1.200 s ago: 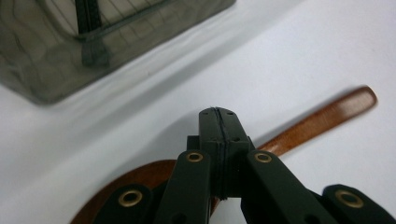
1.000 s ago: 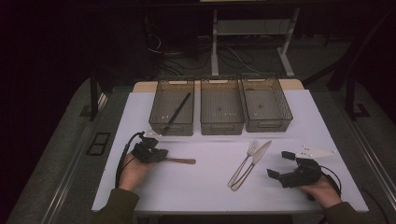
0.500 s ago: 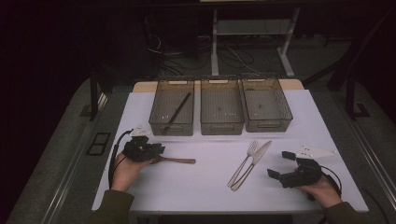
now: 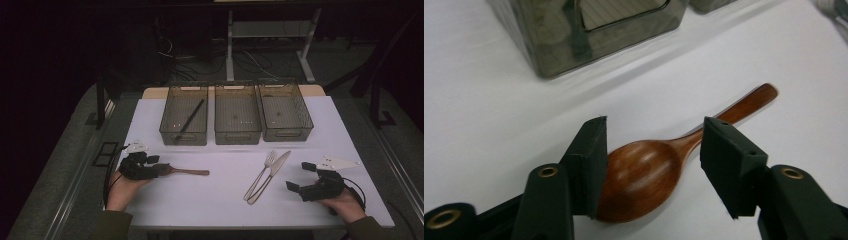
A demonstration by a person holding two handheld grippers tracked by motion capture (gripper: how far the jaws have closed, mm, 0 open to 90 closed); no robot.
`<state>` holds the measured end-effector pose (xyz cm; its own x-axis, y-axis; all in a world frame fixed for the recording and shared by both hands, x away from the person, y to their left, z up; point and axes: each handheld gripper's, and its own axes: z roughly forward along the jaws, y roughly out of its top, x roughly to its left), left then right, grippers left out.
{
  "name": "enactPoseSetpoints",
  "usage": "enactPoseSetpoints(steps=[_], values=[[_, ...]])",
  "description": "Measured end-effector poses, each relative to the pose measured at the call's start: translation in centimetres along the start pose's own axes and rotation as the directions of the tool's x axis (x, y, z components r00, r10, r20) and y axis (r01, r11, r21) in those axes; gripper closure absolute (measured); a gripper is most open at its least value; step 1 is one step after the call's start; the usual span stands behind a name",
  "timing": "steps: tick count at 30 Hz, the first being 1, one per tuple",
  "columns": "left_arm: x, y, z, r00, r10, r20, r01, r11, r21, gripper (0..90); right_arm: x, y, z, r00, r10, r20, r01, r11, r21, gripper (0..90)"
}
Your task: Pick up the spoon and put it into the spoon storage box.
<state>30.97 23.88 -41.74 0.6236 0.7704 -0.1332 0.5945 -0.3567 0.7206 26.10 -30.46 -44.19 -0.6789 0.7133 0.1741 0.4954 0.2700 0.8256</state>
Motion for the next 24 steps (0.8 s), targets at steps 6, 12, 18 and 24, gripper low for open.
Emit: enactPoseSetpoints(steps=[6, 12, 18, 24], values=[[0.6, -0.5, 0.9, 0.9999, 0.003, -0.013, -0.002, 0.9990, 0.044, 41.2, 0.0, 0.0, 0.0, 1.0000, 0.000, -0.001, 0.000, 1.000, 0.001, 2.3], [0.9, -0.8, 1.0, 0.9996, 0.002, -0.028, 0.000, 0.9978, 0.067, 41.1, 0.0, 0.0, 0.0, 1.0000, -0.001, 0.000, 0.001, 1.000, 0.002, 2.3], [1.2, -0.9, 1.2, 0.9996, -0.001, -0.028, 0.003, 0.9971, 0.076, 41.1, 0.0, 0.0, 0.0, 1.0000, -0.001, 0.000, 0.001, 1.000, 0.001, 2.3], [1.2, -1.1, 1.6, 0.9998, 0.002, -0.019, 0.000, 0.9952, 0.098, 40.9, 0.0, 0.0, 0.1, 1.0000, -0.003, 0.000, 0.003, 1.000, 0.002, 2.3]])
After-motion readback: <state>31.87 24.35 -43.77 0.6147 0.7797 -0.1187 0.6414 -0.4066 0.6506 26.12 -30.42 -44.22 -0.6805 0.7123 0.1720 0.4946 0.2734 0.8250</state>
